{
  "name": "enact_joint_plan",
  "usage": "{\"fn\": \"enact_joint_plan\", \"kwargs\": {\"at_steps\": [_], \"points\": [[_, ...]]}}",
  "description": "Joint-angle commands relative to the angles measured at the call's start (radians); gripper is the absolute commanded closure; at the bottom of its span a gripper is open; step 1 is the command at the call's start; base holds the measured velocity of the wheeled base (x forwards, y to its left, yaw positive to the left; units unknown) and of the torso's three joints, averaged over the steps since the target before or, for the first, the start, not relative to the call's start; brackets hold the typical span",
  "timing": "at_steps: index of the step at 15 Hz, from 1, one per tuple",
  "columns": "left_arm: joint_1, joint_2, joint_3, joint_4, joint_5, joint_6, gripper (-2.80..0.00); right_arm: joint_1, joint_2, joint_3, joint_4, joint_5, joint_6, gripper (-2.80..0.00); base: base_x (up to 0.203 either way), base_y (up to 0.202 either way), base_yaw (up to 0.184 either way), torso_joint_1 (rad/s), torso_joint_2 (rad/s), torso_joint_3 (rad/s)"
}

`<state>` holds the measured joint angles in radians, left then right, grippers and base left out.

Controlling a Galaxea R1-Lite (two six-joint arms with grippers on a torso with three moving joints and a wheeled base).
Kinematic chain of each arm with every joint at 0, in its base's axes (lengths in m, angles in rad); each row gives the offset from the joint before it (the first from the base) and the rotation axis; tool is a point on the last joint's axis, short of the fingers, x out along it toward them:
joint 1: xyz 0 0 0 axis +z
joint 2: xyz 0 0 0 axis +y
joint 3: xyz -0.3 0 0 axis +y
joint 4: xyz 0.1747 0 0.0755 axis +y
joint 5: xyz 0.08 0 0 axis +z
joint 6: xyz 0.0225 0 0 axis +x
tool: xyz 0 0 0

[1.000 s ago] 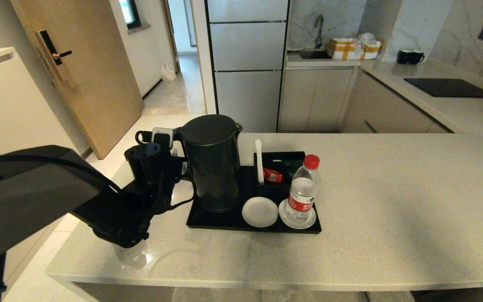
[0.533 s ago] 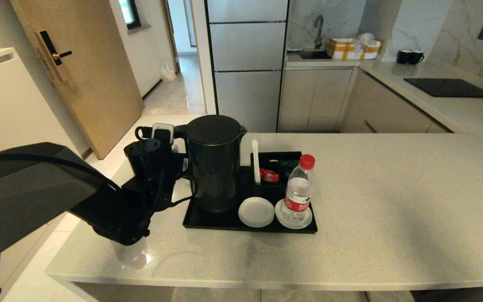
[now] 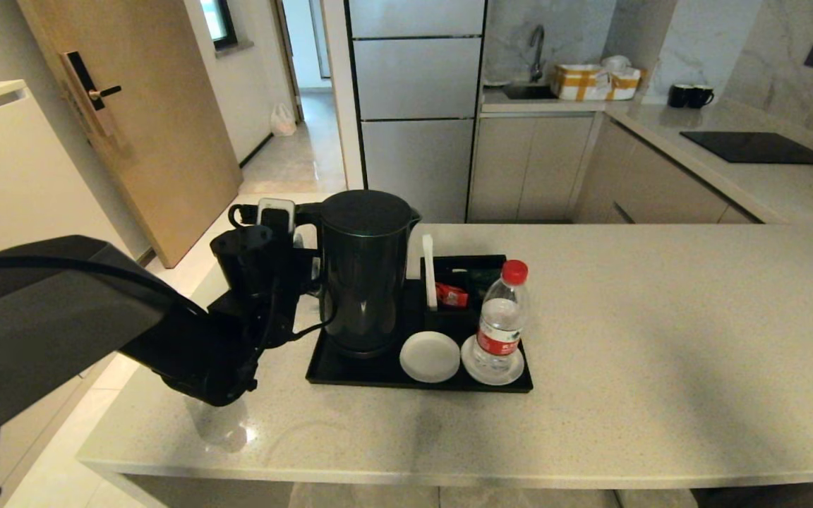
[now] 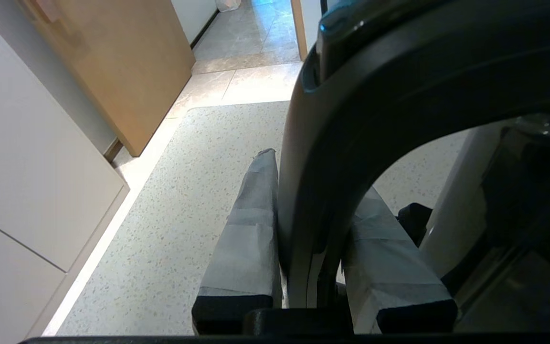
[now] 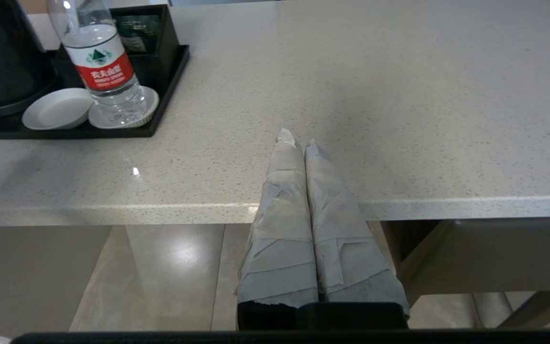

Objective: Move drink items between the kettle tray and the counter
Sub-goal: Pick up the kettle, then place it on the right

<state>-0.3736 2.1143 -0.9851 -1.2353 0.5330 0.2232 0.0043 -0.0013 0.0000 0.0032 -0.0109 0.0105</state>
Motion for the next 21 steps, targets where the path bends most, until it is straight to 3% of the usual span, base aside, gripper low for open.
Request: {"fn": "enact_joint_plan", "kwargs": {"at_steps": [1,21], "points": [[-0.001,0.004,-0.007,-0.01,0.021,-0.001,0.0,0.0,0.0,0.0,0.0,0.0,0.0,0.0,0.0,0.0,0.0,0.0,0.0,0.0],[-0.022,-0.015,-0.145,0.063,0.079,-0.024,0.0,0.0,0.0,-0.002,0.0,0.0,0.0,0.0,0.0,0.0,0.0,0.0,0.0,0.0]]}}
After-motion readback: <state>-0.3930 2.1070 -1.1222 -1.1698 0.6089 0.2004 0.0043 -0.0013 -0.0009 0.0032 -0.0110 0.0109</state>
